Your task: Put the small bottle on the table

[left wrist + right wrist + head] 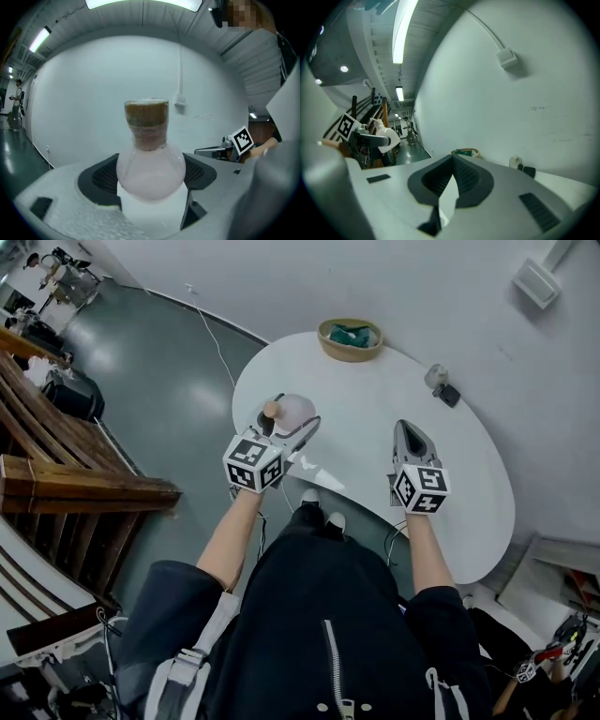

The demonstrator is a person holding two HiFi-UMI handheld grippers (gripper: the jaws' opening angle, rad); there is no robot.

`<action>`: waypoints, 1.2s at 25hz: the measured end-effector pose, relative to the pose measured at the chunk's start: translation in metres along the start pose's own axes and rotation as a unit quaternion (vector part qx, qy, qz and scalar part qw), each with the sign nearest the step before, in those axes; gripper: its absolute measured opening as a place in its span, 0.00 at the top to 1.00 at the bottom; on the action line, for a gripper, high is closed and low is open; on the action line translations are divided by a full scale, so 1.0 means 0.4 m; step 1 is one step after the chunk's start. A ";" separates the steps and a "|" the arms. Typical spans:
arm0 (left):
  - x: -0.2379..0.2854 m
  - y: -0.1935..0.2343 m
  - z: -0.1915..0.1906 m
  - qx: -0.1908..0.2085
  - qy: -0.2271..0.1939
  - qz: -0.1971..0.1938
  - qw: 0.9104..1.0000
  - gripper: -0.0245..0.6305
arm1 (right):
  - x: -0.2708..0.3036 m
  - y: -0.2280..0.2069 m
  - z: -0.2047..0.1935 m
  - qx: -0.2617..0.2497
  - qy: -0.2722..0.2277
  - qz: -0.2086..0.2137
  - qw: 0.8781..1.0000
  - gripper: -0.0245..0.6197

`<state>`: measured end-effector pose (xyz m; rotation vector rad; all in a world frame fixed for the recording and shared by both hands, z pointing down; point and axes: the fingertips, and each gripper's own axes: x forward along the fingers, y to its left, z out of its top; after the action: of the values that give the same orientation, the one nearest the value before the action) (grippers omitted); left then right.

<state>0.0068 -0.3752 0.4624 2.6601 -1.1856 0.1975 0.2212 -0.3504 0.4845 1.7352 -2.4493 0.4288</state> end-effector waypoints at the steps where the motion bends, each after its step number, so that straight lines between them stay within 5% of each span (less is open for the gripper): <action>1: 0.009 0.009 -0.003 -0.001 0.003 0.000 1.000 0.36 | 0.011 -0.002 -0.001 0.002 0.003 0.000 1.000 0.96; 20: -0.020 0.196 -0.275 -0.063 0.096 0.043 0.992 0.36 | 0.185 0.089 -0.133 0.003 0.086 0.036 0.996 0.96; 30: 0.054 0.283 -0.397 -0.024 0.153 0.051 0.987 0.36 | 0.206 0.067 -0.162 0.008 0.103 0.018 0.994 0.96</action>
<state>-0.0682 -0.4237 0.6370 2.4176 -1.2060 0.5635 0.1632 -0.3981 0.5626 1.5670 -2.3406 0.6002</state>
